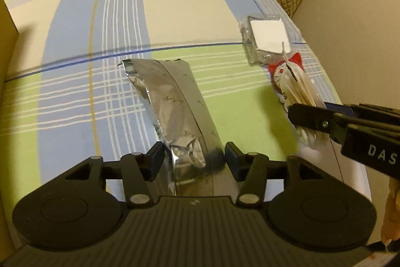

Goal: Organize objects
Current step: 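Carry the foil bag with the left tool toward the cardboard box while the right tool carries the swab bag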

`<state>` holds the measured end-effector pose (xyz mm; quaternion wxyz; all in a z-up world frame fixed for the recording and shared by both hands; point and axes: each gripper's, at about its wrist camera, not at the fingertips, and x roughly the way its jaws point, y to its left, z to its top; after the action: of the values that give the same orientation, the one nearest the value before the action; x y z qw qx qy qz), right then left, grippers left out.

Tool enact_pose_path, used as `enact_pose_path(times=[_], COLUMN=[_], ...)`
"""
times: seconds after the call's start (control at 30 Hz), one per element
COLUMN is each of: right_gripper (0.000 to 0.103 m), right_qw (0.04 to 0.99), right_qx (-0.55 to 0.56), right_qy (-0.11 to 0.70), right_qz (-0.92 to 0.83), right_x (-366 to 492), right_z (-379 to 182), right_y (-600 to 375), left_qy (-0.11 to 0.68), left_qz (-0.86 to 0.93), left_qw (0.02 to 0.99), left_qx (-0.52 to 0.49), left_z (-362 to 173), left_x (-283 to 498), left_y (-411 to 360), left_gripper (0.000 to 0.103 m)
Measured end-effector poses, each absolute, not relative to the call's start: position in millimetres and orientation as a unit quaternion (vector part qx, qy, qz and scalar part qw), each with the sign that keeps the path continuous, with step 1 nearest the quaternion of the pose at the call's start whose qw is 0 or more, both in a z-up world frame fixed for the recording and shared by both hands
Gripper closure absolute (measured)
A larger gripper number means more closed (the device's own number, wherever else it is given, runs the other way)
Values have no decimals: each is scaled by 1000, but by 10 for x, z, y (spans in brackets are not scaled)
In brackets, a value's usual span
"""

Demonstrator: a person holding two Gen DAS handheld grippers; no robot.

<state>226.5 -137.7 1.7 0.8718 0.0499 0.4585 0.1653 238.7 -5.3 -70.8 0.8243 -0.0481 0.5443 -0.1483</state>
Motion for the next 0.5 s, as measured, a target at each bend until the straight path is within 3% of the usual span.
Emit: enact_pose_path(times=[0.2, 0.5], right_gripper=[85, 85], right_qw=[871, 875], right_qx=[52, 50], right_qy=[460, 447], right_qz=[165, 177], right_x=[2270, 2076], right_z=[-24, 169], right_y=[-1384, -1272], left_qy=[549, 536], left_qz=[-159, -174], left_qw=[820, 826], left_qx=[-29, 14], left_z=[-626, -279], left_x=[2337, 2030], left_y=[-8, 111], left_gripper=[70, 72])
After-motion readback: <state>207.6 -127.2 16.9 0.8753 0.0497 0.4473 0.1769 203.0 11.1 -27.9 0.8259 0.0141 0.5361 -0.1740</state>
